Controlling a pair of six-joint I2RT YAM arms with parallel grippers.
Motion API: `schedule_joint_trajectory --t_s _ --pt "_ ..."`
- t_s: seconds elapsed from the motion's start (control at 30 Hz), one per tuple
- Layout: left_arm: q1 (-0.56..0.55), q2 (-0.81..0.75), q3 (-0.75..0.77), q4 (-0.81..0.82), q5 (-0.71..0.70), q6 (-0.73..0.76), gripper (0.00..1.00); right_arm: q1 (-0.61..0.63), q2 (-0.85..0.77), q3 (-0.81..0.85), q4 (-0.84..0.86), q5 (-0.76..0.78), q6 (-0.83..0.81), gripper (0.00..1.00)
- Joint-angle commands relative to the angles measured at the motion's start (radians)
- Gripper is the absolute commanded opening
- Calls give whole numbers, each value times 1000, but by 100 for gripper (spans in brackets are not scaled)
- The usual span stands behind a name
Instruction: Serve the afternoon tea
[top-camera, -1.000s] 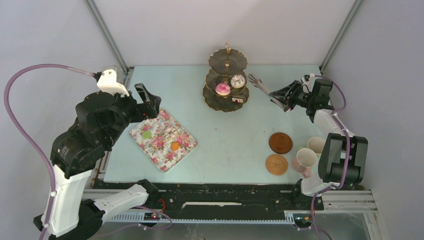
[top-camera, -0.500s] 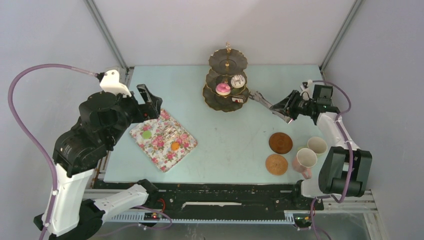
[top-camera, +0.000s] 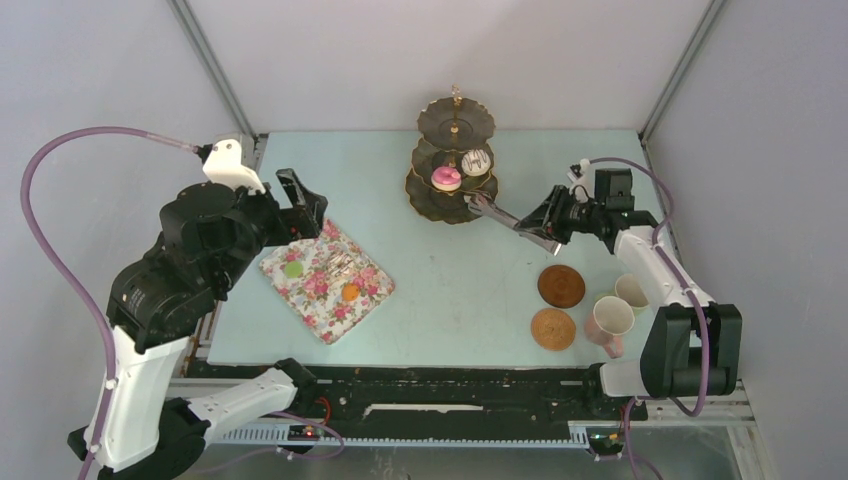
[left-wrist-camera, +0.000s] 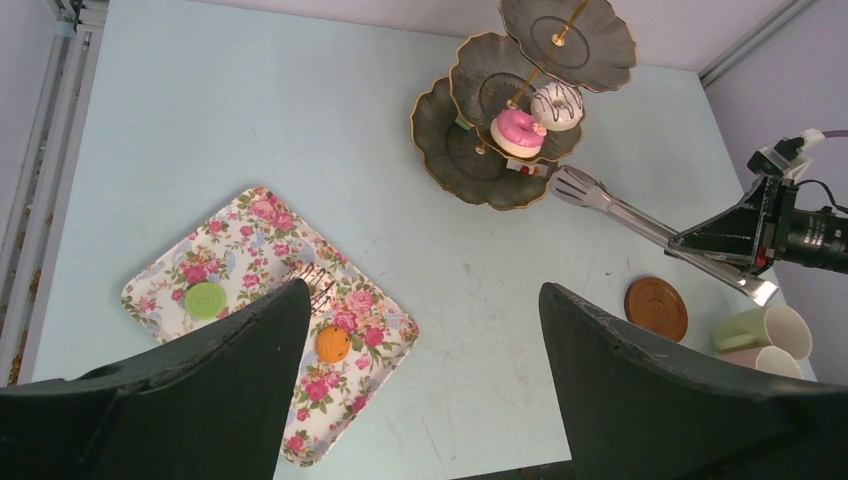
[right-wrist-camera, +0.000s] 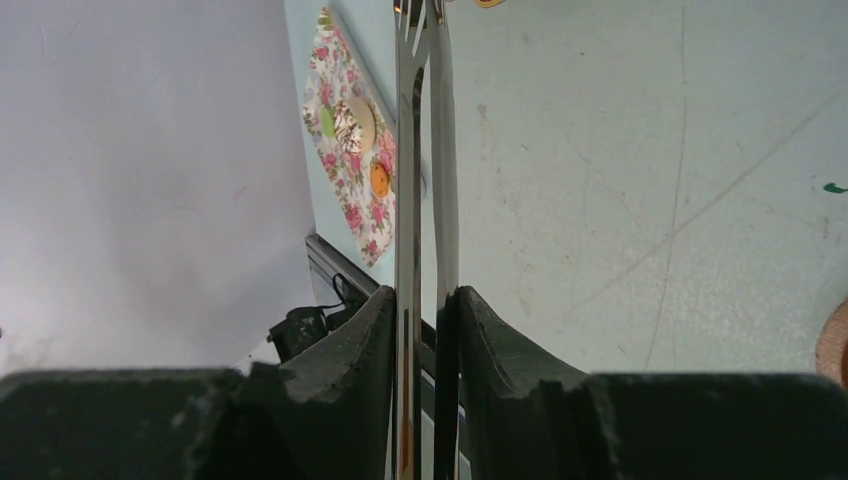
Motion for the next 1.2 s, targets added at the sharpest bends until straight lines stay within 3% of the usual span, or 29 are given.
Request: schedule_joint_trajectory --t_s 0.0,0.67,0.97,1.17 --pt "-8 -1 3 31 3 -12 92 9 -35 25 96 -1 53 30" --pt "-8 2 12 25 -5 -2 92 -107 35 29 238 36 148 29" --pt "-8 7 26 18 -16 3 92 -141 71 90 179 31 105 29" --pt "-8 7 28 22 -26 9 92 -82 0 65 -55 80 -104 30"
